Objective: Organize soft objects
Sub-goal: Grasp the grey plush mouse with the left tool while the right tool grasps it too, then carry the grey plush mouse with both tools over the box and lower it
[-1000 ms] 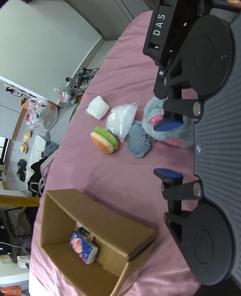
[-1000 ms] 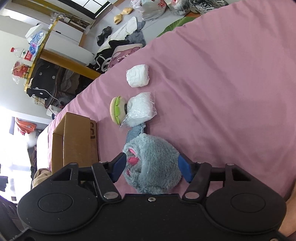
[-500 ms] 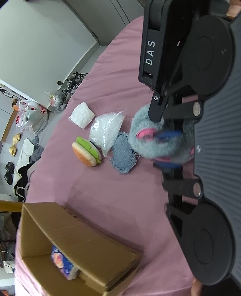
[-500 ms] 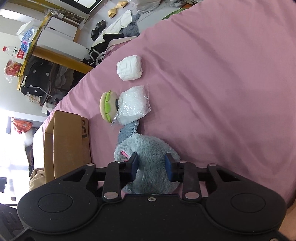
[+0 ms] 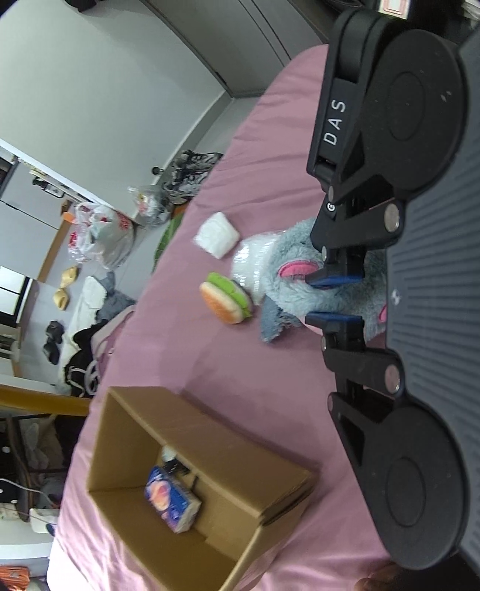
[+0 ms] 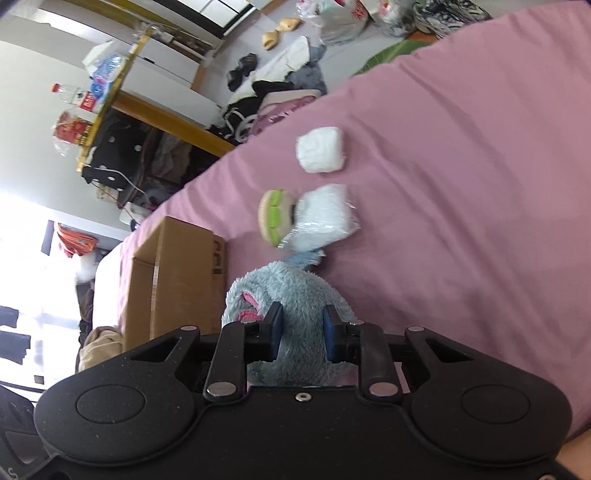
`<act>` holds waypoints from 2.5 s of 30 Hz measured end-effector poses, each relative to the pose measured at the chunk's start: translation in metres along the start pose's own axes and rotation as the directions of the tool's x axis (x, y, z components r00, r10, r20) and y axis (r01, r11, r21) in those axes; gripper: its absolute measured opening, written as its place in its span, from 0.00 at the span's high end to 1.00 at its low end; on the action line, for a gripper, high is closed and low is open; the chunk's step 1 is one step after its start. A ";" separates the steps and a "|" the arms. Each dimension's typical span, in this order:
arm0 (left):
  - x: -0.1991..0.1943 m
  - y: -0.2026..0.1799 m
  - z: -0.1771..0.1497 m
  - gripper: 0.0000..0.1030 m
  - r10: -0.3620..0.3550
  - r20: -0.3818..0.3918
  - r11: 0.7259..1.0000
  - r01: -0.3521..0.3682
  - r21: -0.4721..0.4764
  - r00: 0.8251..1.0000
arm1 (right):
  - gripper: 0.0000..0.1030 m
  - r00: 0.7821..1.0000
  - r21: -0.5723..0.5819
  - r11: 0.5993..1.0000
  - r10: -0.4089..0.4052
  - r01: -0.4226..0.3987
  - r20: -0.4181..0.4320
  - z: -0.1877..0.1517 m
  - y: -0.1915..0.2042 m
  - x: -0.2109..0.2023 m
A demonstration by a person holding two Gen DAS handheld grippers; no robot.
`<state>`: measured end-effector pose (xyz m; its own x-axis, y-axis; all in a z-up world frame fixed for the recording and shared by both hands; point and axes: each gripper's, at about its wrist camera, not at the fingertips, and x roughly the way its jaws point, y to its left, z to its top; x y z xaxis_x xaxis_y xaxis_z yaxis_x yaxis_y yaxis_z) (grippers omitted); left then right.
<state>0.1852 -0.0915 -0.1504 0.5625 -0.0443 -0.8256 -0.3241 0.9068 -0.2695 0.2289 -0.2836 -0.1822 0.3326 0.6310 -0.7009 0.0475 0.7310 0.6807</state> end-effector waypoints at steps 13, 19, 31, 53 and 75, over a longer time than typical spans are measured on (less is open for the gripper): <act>-0.039 0.014 0.022 0.86 -0.024 0.092 1.000 0.026 -0.015 0.995 | 0.79 0.992 -0.113 0.990 0.096 -0.087 0.080 0.000 0.040 -0.018; -0.053 0.026 0.031 0.86 -0.038 0.120 0.999 0.041 -0.024 0.992 | 0.79 0.987 -0.155 0.982 0.124 -0.108 0.098 0.000 0.058 -0.021; -0.081 0.053 0.056 0.86 -0.071 0.159 0.995 0.080 -0.051 0.985 | 0.79 0.978 -0.284 0.948 0.181 -0.146 0.100 0.003 0.105 -0.028; -0.093 0.163 0.102 0.86 -0.029 0.190 0.975 0.070 -0.210 0.981 | 0.79 0.980 -0.321 0.929 0.197 -0.184 0.005 -0.014 0.197 0.039; -0.052 0.228 0.105 0.79 0.031 0.075 0.926 -0.001 -0.376 0.997 | 0.72 0.981 -0.196 0.973 0.085 -0.119 -0.173 -0.038 0.202 0.122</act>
<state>0.1625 0.1617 -0.1170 0.6072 0.0153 -0.7944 -0.5870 0.6824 -0.4355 0.2434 -0.0487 -0.1383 0.1670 0.7266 -0.6665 -0.1779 0.6871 0.7044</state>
